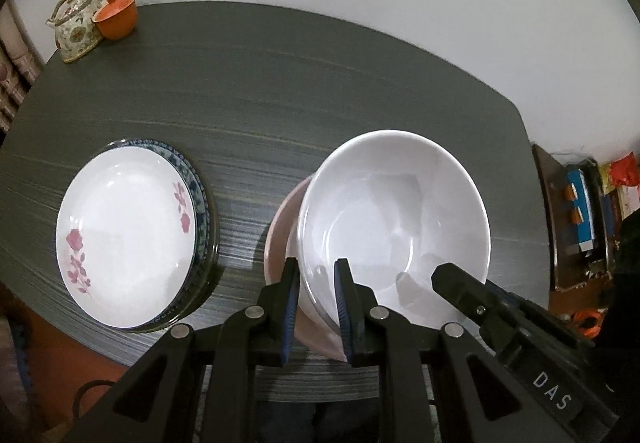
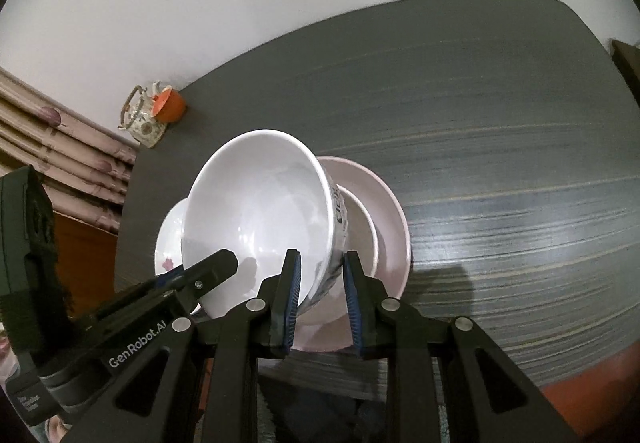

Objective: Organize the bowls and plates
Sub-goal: 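Carry the small bowl over the nested bowls, lower it in, open grippers, then grip the pink bowl rim with both grippers around the nested bowls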

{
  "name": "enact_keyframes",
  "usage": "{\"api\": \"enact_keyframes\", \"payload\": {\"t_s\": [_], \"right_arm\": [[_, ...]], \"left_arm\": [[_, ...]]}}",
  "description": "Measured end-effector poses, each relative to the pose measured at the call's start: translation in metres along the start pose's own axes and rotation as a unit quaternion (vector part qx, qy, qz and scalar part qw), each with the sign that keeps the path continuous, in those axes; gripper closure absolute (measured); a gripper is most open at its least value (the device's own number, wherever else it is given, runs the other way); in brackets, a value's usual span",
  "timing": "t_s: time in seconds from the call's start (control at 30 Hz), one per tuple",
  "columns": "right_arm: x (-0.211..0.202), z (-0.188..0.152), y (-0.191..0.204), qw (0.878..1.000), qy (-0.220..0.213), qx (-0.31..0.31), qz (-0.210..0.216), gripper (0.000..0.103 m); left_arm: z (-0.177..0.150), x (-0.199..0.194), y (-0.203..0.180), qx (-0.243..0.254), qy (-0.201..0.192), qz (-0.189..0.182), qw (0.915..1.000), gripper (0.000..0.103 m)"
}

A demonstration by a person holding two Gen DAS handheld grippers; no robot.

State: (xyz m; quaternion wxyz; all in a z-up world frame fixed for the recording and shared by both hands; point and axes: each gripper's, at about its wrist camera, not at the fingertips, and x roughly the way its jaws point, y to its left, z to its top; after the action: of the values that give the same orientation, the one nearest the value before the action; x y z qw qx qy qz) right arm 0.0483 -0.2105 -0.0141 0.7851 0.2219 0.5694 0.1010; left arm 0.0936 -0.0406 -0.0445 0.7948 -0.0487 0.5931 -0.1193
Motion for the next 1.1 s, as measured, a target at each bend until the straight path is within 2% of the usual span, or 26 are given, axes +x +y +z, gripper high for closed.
{"api": "enact_keyframes", "payload": {"t_s": [0.57,1.1], "right_arm": [[0.023,-0.006,-0.009,1.000,0.018,0.007,-0.014,0.081],[0.031,-0.006,-0.010,0.999,0.027,0.009,-0.019,0.080]], "left_arm": [[-0.006,0.028,-0.015,0.013,0.018,0.024,0.9995,0.085],[-0.010,0.039,-0.034,0.014,0.011,0.036,0.9992,0.085]]}}
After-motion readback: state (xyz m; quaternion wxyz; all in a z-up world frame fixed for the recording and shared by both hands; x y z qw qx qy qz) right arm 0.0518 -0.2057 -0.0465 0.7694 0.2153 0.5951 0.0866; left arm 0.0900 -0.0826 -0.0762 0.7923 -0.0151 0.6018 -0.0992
